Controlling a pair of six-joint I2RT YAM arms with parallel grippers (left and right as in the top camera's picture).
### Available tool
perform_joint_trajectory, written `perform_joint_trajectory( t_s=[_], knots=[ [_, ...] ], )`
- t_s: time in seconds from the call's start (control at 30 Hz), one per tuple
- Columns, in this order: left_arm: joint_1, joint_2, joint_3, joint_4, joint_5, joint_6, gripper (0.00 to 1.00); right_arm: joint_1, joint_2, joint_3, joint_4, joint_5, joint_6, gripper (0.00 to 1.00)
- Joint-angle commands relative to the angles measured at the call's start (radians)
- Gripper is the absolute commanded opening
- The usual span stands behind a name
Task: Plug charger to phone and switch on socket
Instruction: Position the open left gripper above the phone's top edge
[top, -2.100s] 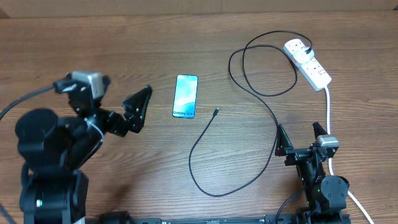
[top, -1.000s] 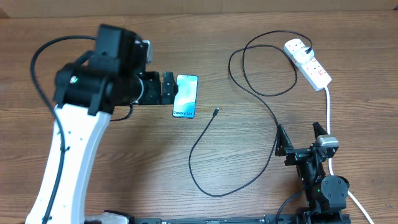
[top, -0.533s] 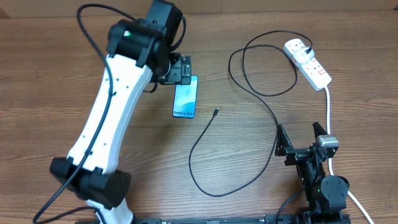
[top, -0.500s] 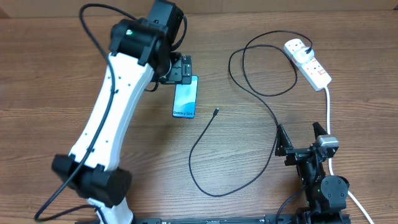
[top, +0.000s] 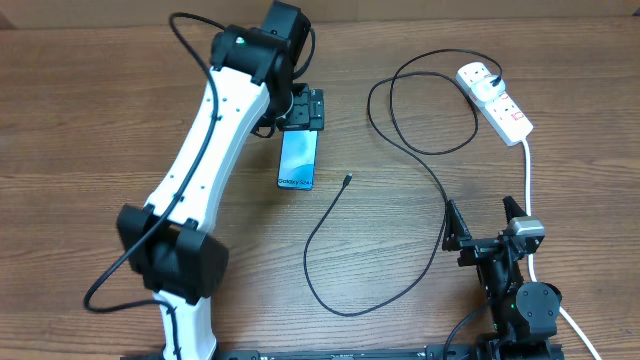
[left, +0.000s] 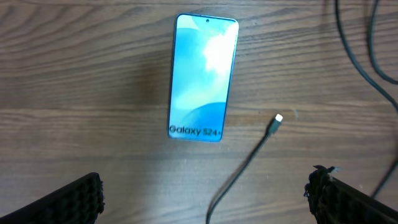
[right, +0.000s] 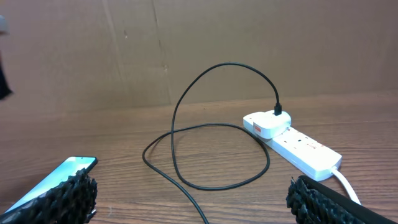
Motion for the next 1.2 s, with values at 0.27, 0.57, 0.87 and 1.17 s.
perform_joint_trajectory(
  t_s=[0.27,0.57,0.87,1.17],
  knots=[
    [-0.003,0.207,0.018,0.015,0.039,0.082,1.00,-0.002,-0.010,-0.010,0.006,0.003,0.003,1.00],
    [-0.002,0.305,0.013,0.071,0.026,0.129,1.00,-0.002,-0.010,-0.010,0.006,0.003,0.003,1.00],
    [-0.002,0.281,0.012,0.069,0.026,0.064,0.99,-0.002,-0.010,-0.010,0.006,0.003,0.003,1.00],
    [-0.002,0.146,0.011,-0.056,0.033,0.054,1.00,-0.002,-0.010,-0.010,0.006,0.003,0.003,1.00]
  ],
)
